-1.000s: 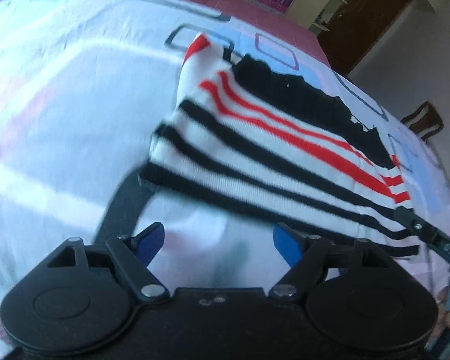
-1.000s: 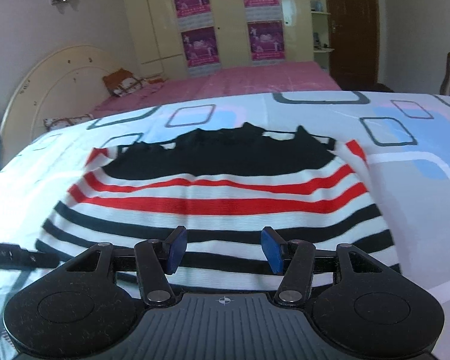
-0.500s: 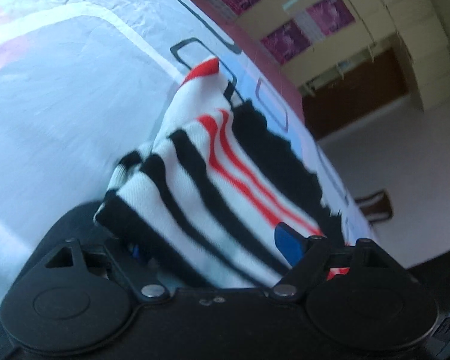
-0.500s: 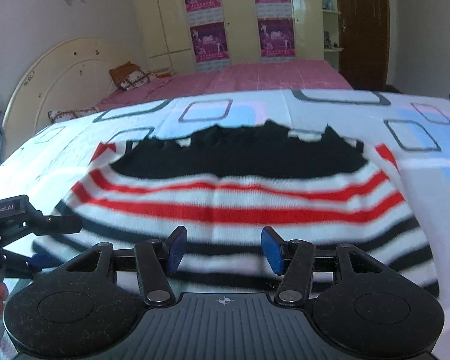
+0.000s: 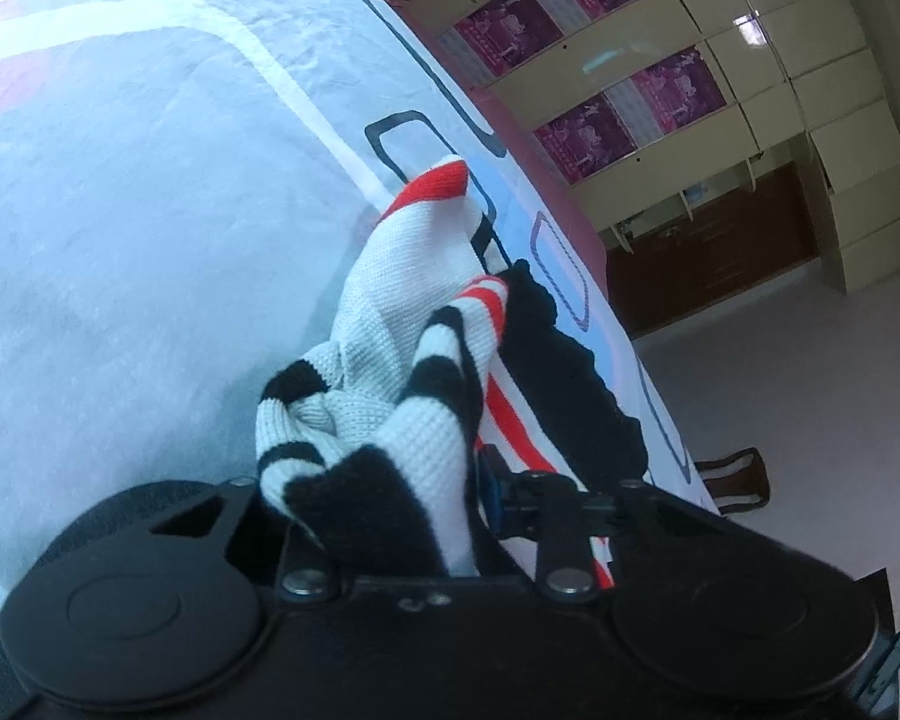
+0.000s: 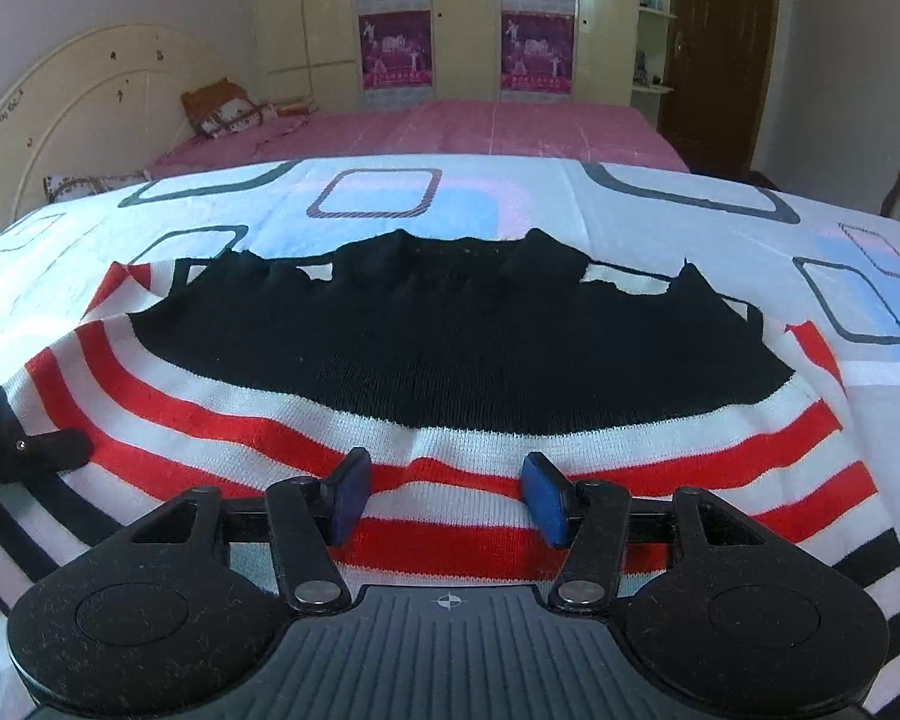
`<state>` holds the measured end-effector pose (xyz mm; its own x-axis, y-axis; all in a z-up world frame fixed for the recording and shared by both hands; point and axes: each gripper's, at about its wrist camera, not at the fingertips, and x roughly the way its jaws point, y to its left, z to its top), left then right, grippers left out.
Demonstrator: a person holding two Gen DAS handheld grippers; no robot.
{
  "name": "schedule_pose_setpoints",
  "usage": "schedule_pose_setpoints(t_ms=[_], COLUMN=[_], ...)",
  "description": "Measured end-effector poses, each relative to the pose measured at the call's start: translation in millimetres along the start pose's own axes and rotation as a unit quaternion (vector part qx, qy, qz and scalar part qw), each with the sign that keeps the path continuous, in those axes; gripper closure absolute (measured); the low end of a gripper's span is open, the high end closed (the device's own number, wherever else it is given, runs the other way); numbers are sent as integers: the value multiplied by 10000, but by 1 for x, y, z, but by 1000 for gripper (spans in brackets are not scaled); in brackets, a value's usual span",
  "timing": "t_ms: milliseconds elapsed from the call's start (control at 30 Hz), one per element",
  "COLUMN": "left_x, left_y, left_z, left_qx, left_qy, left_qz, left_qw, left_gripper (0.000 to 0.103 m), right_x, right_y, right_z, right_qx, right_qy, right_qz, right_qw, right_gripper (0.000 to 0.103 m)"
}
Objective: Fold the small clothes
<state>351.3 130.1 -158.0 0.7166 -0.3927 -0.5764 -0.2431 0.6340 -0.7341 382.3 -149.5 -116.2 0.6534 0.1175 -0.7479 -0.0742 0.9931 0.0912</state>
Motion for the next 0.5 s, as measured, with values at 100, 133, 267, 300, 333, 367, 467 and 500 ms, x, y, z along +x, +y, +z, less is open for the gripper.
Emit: schedule_pose_setpoints(t_ms=[100, 133, 267, 300, 333, 367, 467, 500], left_x=[-2, -3, -7, -8, -9, -9, -15, -17], left_y=[-3, -4, -18, -20, -22, -25, -38, -45], left_z=[1, 1, -3, -5, -6, -7, -13, -15], left_qx=[16, 54, 377, 418, 441, 457, 607, 751], left_qy=[-58, -87, -272, -316, -358, -400, -587, -649], left_qz=[-16, -17, 82, 128, 177, 226, 322, 331], left_qw=[10000, 9999, 9989, 9985, 9982, 9979, 9959, 9945], left_gripper=[80, 80, 82, 82, 83, 83, 84, 84], right_x=[3, 4, 6, 6, 6, 6, 5, 4], right_y=[4, 5, 5, 3, 3, 1, -4, -8], right_z=[-3, -3, -4, -4, -5, -5, -2, 0], right_qx=[-113, -151, -183, -202, -218, -235, -196, -140], right_qy=[-65, -82, -138, -154, -169, -185, -173, -160], right_qz=[-87, -108, -23, 14, 48, 91, 278, 352], right_qw=[9999, 9998, 9997, 9997, 9996, 9995, 9993, 9992], right_gripper=[49, 49, 49, 48, 48, 48, 46, 46])
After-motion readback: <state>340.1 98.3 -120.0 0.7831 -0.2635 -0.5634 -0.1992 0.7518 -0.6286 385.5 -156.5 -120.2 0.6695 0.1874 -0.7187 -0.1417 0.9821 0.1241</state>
